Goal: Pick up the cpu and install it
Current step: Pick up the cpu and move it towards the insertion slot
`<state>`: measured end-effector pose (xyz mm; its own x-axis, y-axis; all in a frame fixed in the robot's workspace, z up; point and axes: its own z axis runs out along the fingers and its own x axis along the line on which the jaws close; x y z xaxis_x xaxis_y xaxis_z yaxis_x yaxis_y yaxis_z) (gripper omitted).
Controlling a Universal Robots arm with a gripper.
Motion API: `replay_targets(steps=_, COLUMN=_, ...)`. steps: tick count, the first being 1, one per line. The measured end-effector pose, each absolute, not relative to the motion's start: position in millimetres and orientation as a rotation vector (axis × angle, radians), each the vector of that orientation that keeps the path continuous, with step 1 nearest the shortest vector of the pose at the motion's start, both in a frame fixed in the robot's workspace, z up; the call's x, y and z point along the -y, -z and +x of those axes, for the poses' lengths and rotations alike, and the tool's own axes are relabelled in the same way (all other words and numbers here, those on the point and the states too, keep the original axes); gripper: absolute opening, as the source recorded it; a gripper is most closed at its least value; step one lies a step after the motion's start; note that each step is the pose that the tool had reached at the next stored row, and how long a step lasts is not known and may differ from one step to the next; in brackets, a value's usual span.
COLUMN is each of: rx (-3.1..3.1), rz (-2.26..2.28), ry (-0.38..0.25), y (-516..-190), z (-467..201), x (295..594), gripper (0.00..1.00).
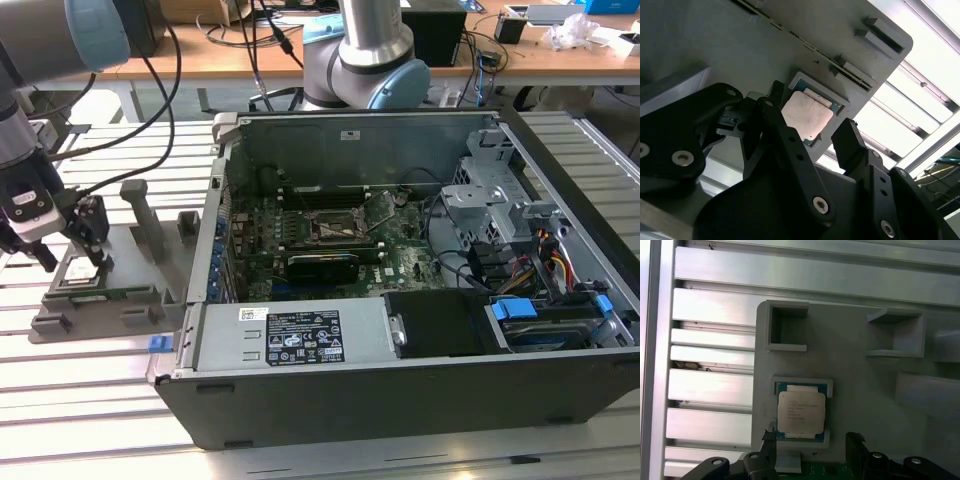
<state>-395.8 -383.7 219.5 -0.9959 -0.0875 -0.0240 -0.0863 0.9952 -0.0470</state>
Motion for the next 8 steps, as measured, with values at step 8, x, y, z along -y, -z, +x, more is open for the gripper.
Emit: replay_targets(steps=8, rx=-3.112, rz=-0.136, ry=0.071, y=-213.1, z=-395.7, x=383.7, gripper=0.66)
